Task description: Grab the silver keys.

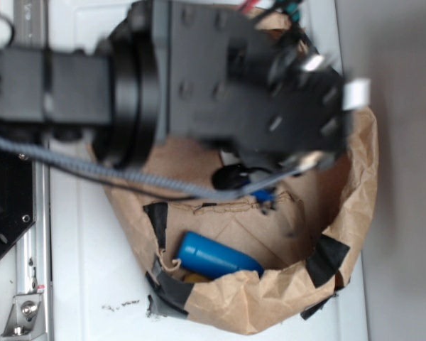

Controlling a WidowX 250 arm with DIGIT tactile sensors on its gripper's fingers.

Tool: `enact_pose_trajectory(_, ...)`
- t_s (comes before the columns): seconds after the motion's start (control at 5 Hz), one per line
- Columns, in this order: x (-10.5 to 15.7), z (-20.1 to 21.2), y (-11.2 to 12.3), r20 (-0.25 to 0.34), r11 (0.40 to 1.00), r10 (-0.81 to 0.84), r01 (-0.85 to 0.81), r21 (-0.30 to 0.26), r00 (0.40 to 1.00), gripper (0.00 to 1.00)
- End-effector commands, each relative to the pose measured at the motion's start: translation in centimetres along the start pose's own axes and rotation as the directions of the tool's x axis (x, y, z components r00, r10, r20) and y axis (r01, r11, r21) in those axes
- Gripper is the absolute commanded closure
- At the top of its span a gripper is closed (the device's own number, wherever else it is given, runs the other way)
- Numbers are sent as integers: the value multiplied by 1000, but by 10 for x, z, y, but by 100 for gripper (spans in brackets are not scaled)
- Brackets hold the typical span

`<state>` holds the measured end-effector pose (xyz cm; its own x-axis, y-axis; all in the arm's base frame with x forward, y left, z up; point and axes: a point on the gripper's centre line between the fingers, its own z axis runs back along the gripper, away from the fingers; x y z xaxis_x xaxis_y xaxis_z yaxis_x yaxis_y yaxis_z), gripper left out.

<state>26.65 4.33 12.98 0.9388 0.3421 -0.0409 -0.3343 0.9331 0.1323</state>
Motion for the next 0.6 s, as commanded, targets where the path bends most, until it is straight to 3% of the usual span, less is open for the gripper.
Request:
enact_pose_trajectory(0.0, 8, 34, 19, 200, 968, -11, 60, -242, 980, 100)
enact_pose_trajectory(0.2, 23, 30, 22, 208, 970, 12, 39, -240, 978, 100)
enact_pose_trajectory(0.4, 27, 24, 17, 192, 984, 5, 29, -177, 981, 100)
